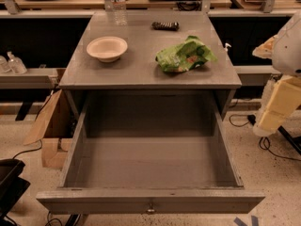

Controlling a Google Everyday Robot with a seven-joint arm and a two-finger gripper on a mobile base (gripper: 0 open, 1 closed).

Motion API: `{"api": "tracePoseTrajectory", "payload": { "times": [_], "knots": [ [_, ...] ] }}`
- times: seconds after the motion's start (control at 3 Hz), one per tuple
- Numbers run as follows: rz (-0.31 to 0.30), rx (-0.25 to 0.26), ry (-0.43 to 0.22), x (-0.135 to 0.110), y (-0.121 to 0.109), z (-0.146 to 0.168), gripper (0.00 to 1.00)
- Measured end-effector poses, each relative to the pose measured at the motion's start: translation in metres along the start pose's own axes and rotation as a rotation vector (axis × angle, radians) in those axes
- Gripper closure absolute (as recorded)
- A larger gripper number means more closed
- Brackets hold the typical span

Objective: Close top drawer

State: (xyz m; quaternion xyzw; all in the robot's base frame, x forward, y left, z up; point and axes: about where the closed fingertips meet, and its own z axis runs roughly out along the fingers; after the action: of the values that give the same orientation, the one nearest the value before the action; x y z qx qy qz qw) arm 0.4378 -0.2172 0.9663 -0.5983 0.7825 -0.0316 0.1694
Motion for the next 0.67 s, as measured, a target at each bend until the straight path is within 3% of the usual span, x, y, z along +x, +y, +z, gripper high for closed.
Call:
{"api": "tracePoseTrajectory", "payload": {
  "times": [0.33, 0.67],
  "knots": [
    [0.036, 0.003, -0.055, 0.009, 0.021, 0.027, 0.17],
    [0.106, 0.018, -0.097, 0.032, 0.054, 0.069, 0.41]
  ]
}}
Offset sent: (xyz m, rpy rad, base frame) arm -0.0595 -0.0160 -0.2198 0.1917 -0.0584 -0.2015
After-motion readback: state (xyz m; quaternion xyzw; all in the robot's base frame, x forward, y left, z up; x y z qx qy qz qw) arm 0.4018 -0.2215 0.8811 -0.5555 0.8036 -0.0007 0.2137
